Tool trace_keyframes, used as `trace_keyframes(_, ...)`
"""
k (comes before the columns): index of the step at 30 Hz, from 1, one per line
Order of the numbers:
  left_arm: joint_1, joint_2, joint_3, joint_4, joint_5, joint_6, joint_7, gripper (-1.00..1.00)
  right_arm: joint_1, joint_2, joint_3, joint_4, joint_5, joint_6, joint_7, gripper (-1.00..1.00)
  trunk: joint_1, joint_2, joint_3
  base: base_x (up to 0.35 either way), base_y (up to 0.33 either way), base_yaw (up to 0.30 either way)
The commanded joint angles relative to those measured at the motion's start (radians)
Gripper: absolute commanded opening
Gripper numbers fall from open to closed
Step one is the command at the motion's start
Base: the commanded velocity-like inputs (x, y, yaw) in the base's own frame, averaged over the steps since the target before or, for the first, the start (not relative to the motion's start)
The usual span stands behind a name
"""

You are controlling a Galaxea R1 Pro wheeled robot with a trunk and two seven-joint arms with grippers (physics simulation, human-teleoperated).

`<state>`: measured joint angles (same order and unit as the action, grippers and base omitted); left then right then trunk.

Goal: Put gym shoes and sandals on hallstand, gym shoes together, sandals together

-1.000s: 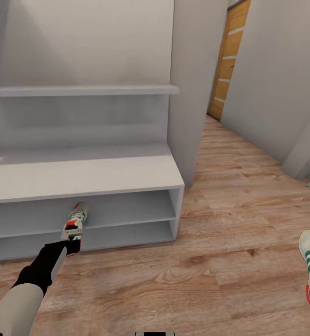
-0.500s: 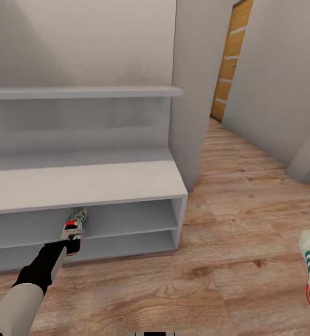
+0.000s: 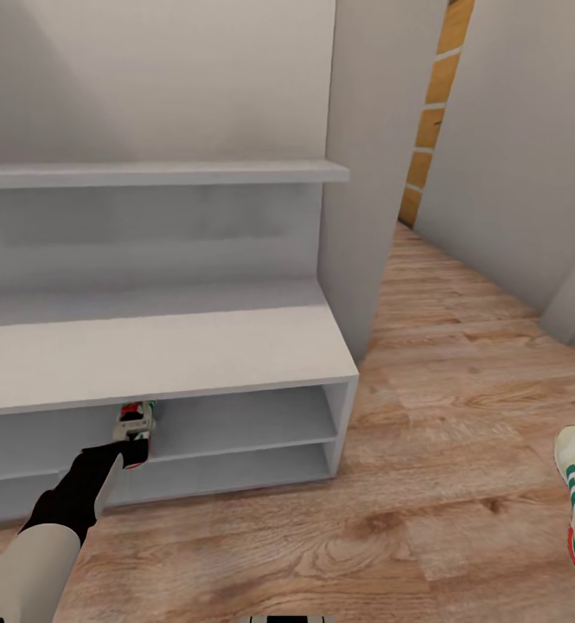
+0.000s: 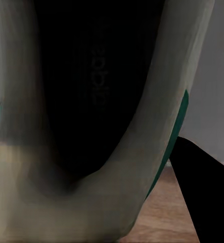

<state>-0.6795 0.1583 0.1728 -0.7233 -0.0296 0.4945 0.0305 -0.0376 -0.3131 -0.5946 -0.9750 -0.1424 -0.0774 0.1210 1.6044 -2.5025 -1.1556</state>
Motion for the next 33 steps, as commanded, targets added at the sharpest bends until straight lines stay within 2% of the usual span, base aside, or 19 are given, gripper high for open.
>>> trace_keyframes(1,0.0,0.0,0.001,0.027,0.001,0.006,0.0,-1.0,-0.001,0.0,-0.002,0.001,-0.011,-0.002,0.009,-1.0,0.001,0.0,-0.001,0.251,0.0,0.0)
trace_keyframes(22,-0.002,-0.001,0.001,0.027,0.002,0.006,0.0,-1.0,0.0,0.0,-0.002,0.001,-0.011,-0.002,0.009,-1.0,0.001,0.0,-0.001,0.088,0.0,0.0)
trace_keyframes(33,-0.001,-0.002,0.001,0.027,0.002,0.006,0.0,-1.0,-0.001,0.0,-0.004,0.001,-0.011,-0.002,0.009,-1.0,0.001,0.0,-0.001,0.02,0.0,0.0)
